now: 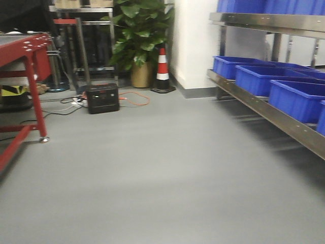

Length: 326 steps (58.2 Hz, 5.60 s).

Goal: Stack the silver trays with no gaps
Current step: 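Turn the base across the floor toward the other bin rack, then drive up to the rack with blue bins, tray held in both grippers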

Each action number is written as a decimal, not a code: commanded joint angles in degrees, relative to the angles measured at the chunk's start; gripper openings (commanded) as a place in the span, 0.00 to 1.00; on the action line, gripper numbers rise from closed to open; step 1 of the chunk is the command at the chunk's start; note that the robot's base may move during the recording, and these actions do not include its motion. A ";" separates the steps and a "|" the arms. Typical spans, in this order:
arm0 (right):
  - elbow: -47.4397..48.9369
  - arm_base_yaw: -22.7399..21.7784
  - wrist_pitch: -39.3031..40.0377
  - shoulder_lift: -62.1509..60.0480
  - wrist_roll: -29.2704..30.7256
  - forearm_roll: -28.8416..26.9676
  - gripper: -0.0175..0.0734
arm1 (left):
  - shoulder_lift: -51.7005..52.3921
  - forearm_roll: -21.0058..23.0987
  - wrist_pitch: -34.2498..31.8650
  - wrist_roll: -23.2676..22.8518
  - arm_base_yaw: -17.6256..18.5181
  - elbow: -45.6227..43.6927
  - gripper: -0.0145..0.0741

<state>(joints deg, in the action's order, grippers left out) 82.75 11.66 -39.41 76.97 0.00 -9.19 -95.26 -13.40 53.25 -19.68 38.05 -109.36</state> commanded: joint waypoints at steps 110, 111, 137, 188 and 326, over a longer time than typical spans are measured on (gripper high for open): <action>0.66 0.35 2.58 -0.91 1.49 -1.50 0.11 | 0.69 -0.86 -3.65 0.30 0.50 -0.54 0.14; 0.66 0.35 2.58 -0.91 1.49 -1.50 0.11 | 0.69 -0.86 -3.65 0.30 0.50 -0.54 0.14; 0.66 0.35 3.47 -0.91 1.49 -1.48 0.11 | 0.69 -0.86 -3.65 0.30 0.50 -0.54 0.14; 0.66 0.35 3.98 -0.91 1.49 -1.48 0.11 | 0.69 -1.81 -3.69 0.30 0.50 -0.54 0.14; 0.66 0.35 3.95 -0.66 1.49 -1.48 0.11 | 0.69 -6.93 -3.69 0.30 0.50 -0.54 0.14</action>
<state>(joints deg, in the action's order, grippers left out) 82.75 11.66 -37.73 76.97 0.32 -10.84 -95.12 -19.09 51.15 -19.75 38.16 -109.36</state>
